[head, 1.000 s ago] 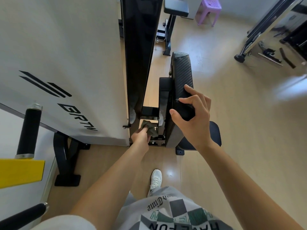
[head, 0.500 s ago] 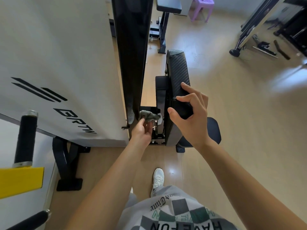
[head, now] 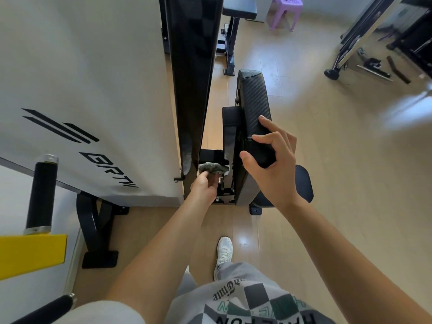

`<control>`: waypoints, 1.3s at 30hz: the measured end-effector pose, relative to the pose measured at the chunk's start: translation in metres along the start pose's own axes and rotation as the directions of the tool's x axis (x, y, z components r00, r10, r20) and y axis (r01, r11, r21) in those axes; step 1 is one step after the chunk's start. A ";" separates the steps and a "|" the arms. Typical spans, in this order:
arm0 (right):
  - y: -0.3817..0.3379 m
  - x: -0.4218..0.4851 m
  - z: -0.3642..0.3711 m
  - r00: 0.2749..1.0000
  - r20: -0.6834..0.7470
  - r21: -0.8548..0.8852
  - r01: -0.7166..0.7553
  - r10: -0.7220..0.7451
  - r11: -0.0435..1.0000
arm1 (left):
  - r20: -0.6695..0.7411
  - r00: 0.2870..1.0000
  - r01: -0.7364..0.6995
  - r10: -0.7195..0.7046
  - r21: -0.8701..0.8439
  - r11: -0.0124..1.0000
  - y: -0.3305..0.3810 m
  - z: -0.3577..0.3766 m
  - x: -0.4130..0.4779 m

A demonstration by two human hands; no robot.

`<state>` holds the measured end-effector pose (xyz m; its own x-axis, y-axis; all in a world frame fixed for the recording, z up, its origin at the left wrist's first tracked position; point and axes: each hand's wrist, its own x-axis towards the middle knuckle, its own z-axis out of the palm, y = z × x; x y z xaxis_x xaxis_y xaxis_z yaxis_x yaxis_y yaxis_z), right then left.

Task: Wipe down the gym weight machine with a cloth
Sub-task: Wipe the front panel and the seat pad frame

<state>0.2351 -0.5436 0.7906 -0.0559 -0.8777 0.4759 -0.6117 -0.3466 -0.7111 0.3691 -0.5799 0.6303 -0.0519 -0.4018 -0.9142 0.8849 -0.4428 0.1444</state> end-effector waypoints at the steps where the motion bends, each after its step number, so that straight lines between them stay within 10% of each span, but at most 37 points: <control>1: 0.000 -0.001 0.001 1.000 -0.005 0.005 -0.001 0.001 1.000 | 0.051 0.999 -0.011 0.012 -0.017 1.000 0.000 -0.005 -0.005; 5: -0.001 -0.003 0.005 0.999 -0.034 0.011 -0.004 0.004 1.000 | 0.126 0.991 -0.045 0.037 0.066 0.997 0.004 -0.035 -0.016; 13: -0.003 -0.005 0.010 0.998 -0.065 0.007 -0.016 0.017 1.000 | -0.168 0.980 -0.077 0.108 0.182 0.980 0.037 -0.079 0.008; 32: -0.008 -0.014 0.016 0.989 -0.144 -0.002 -0.040 0.039 0.999 | 0.165 0.986 -0.047 0.040 0.040 0.998 0.052 -0.033 -0.063; 36: -0.020 -0.031 0.029 0.926 -0.326 -0.368 0.059 -0.188 0.928 | 0.239 0.958 -0.199 0.157 0.163 0.966 0.062 -0.038 -0.089; 39: -0.038 -0.069 0.054 0.934 -0.209 -0.271 0.229 -0.289 0.935 | 0.292 0.921 -0.339 0.256 0.283 0.897 0.072 -0.045 -0.098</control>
<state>0.3045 -0.4880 0.7571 -0.0407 -0.6505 0.7584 -0.7985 -0.4351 -0.4160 0.4588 -0.5362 0.7126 0.0439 -0.7179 -0.6948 0.6803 -0.4878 0.5470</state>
